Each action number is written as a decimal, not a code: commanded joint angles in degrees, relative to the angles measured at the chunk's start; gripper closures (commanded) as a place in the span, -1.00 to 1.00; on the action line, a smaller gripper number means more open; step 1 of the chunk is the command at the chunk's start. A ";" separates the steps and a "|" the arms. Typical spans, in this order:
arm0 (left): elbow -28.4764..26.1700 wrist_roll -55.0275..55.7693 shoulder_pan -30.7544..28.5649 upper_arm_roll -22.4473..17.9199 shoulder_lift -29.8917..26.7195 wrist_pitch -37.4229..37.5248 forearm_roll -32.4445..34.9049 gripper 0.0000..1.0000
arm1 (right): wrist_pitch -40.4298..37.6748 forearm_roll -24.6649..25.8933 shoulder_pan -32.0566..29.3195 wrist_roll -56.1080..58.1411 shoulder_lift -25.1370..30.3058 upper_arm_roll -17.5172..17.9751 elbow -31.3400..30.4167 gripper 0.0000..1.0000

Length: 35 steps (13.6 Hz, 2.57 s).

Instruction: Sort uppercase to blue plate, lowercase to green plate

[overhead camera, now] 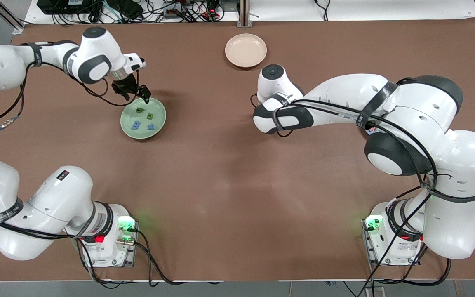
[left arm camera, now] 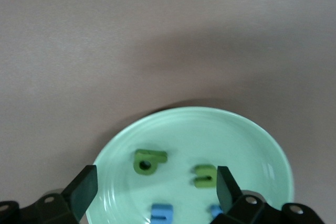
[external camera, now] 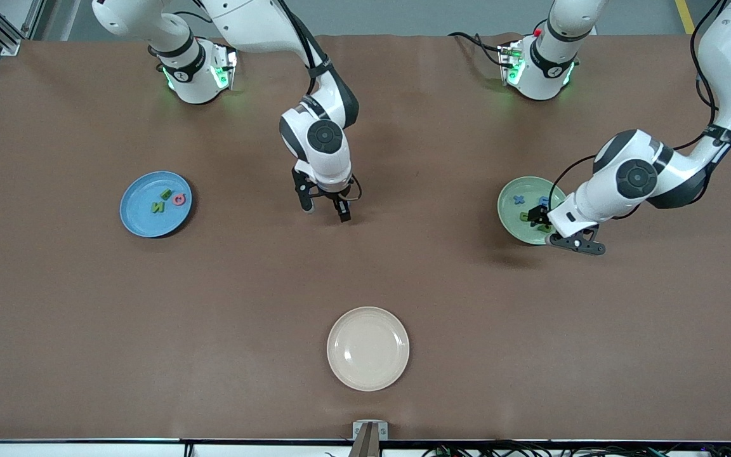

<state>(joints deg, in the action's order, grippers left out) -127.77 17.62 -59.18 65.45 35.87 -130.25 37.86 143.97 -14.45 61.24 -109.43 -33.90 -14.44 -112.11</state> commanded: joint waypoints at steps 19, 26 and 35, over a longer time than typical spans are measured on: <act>22.01 -22.19 -0.23 -3.49 -32.88 24.23 -37.41 -1.00 | -0.62 -0.76 1.60 2.29 -0.29 -0.68 0.66 -0.09; 39.17 -20.70 -0.23 -6.12 -33.32 37.17 -39.97 -1.00 | -4.73 -0.76 1.61 4.30 0.50 -1.02 0.57 0.99; 41.29 -20.08 0.03 -6.12 -33.41 38.32 -39.44 -1.00 | -35.69 5.47 -6.39 36.11 9.63 -5.50 -2.22 1.00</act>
<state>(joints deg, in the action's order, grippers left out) -87.05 -2.89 -59.29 59.64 3.40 -93.14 -1.16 109.69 -11.91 54.93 -77.10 -26.97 -18.68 -111.01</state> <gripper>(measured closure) 0.000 0.661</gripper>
